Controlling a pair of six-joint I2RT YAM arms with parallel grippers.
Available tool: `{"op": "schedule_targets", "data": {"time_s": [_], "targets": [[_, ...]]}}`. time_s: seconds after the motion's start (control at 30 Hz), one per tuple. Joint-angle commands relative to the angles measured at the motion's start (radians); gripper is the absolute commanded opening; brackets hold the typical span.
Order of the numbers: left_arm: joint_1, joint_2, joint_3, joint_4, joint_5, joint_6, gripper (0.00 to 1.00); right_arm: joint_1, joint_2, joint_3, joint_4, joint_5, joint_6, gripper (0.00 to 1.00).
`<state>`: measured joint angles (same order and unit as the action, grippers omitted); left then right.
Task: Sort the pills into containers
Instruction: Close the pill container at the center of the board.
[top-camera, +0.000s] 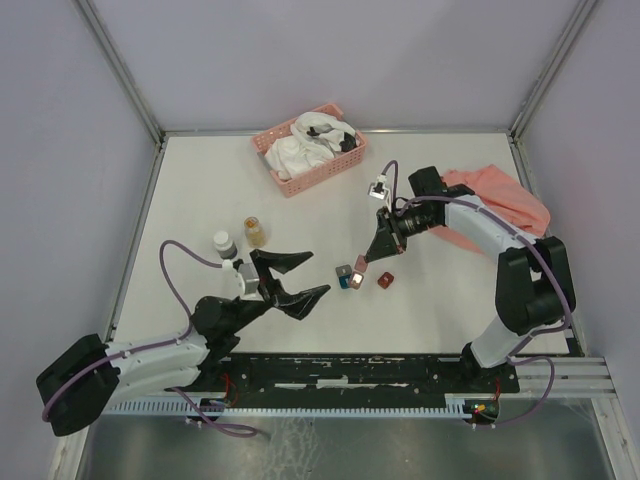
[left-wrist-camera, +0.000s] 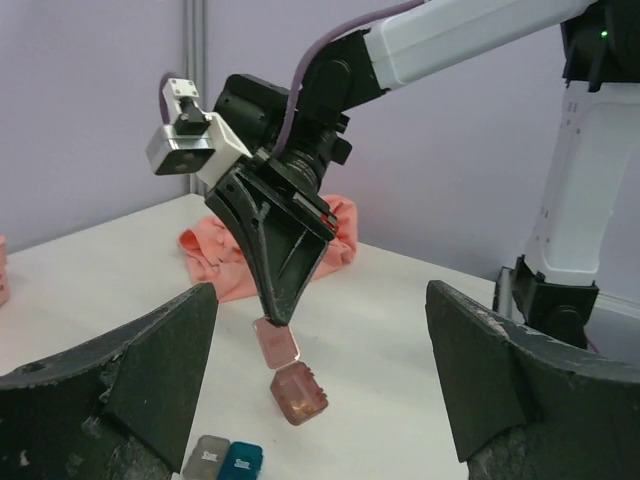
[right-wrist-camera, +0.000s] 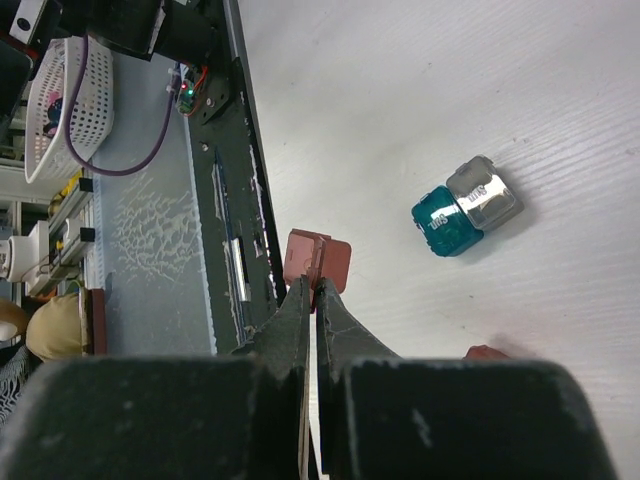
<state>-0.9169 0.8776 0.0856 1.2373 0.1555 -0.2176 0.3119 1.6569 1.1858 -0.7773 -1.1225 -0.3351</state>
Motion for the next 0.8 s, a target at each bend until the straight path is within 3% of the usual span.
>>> {"op": "schedule_targets", "data": {"time_s": [0.0,0.17,0.3,0.47,0.57,0.77], "targets": [[-0.007,0.044,0.011,0.129,-0.062,0.183,0.92,-0.004,-0.057,-0.027,0.106,0.005,0.088,0.02],[-0.008,0.067,0.012,0.06,-0.157,0.105,0.92,-0.002,-0.041,-0.043,0.086,0.074,0.038,0.02],[-0.007,0.004,0.004,-0.101,-0.217,-0.039,0.9,-0.001,0.013,-0.011,0.0,0.096,-0.05,0.02],[-0.008,-0.01,-0.052,-0.157,-0.242,-0.227,0.87,0.019,0.071,-0.007,-0.036,0.12,-0.108,0.02],[-0.008,0.044,-0.055,-0.185,-0.23,-0.343,0.85,0.03,0.094,-0.004,-0.049,0.159,-0.145,0.02],[-0.009,0.204,-0.052,-0.167,-0.208,-0.492,0.71,0.033,0.069,-0.065,0.035,0.232,-0.163,0.02]]}}
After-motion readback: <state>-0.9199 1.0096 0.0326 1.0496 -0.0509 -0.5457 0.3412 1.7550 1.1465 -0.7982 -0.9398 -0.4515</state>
